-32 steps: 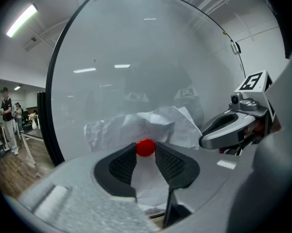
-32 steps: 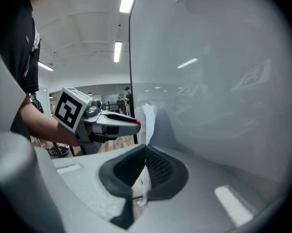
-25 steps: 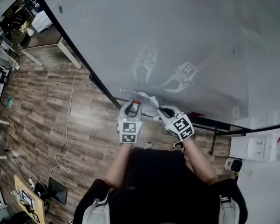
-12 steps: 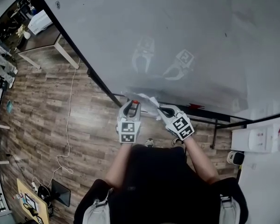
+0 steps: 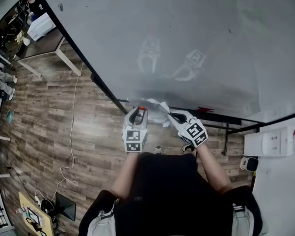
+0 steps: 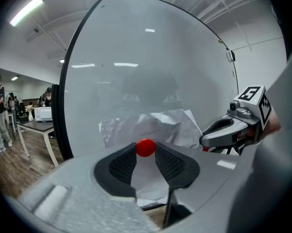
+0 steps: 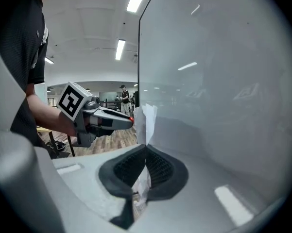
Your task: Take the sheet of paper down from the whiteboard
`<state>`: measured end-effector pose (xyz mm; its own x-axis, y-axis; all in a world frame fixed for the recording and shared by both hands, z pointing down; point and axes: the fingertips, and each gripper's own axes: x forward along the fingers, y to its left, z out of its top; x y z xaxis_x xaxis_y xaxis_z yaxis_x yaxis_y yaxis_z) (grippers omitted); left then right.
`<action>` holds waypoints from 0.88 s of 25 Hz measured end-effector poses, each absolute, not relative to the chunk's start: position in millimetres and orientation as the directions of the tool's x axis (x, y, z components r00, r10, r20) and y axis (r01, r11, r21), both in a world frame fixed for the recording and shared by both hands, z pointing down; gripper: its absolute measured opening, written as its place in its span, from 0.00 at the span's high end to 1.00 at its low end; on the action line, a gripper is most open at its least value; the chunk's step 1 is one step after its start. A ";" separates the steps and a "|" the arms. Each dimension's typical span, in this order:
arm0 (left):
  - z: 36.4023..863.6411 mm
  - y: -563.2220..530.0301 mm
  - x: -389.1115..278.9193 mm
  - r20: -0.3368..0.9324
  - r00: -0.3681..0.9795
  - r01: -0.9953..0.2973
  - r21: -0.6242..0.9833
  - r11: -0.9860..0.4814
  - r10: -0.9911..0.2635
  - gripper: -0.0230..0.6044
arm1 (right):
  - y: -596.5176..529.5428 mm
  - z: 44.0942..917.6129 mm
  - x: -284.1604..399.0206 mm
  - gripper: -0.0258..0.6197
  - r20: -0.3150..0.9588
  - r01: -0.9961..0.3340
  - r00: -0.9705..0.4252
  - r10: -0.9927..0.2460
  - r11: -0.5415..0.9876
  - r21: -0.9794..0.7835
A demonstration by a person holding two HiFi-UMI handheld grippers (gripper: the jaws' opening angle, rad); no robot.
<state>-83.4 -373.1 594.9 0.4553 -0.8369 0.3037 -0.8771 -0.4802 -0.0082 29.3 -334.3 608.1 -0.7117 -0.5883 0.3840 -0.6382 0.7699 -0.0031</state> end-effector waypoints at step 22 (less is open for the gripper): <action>602.2 -381.6 -104.8 0.316 0.441 -0.886 0.003 -0.465 -0.840 0.75 | -339.1 600.0 26.5 0.95 0.343 -0.640 -0.707 -0.619 0.766 0.064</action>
<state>-104.8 -381.6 602.2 0.4415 -0.8397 0.3163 -0.8856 -0.4645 0.0028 26.5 -339.1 600.0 -0.7067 -0.6186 0.3433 -0.6397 0.7660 0.0635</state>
